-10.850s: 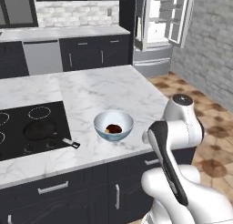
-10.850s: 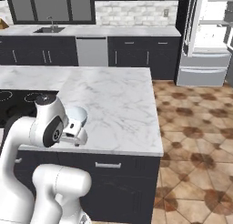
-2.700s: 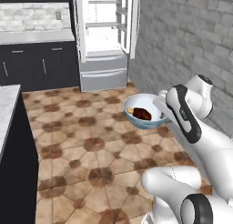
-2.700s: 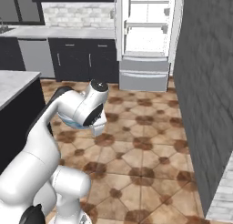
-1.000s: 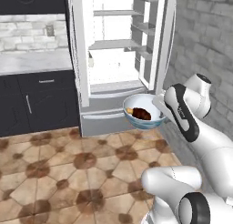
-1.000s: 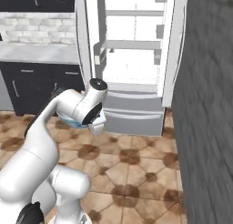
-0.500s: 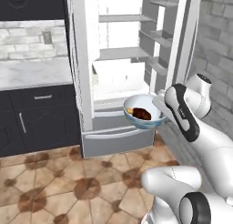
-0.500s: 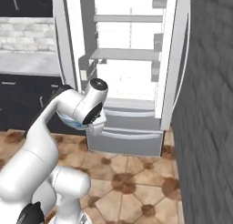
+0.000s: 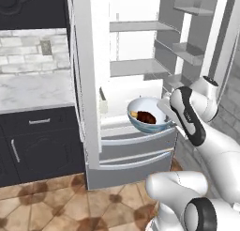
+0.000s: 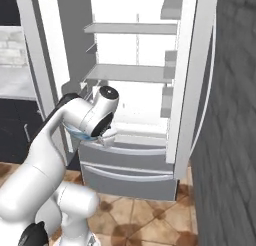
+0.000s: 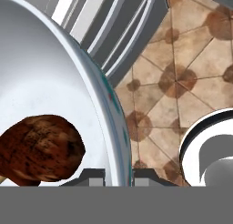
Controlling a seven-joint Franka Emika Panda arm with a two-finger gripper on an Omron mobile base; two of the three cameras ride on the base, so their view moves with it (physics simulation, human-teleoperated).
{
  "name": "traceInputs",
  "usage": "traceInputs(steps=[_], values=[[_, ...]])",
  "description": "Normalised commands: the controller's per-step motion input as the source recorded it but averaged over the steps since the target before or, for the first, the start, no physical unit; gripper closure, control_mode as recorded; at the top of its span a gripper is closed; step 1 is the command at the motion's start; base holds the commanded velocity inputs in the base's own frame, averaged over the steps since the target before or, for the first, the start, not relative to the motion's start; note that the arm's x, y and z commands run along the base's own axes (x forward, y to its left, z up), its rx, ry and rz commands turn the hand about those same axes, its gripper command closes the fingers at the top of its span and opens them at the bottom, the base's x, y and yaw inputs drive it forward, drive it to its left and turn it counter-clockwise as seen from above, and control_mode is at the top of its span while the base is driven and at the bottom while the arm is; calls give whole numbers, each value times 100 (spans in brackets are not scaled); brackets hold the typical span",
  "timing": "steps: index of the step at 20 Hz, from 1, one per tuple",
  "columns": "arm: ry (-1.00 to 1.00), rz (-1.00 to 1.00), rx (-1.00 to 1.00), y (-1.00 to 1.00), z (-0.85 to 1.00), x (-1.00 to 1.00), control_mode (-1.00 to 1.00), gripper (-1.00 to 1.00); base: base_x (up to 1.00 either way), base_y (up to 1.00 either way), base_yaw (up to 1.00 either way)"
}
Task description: Place one of the steaks on the plate and the other in the bowl. Then place the bowl in the fridge.
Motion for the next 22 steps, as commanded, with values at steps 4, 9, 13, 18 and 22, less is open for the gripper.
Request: traceInputs(steps=[4,9,13,18,22], values=[[0,0,0,0,0,0,100,100,95,1,1],[0,0,0,0,0,0,100,100,82,-22,3],[0,0,0,0,0,0,100,100,25,-39,3],[0,0,0,0,0,0,100,100,-3,-36,0],[0,0,0,0,0,0,100,100,7,-1,0]])
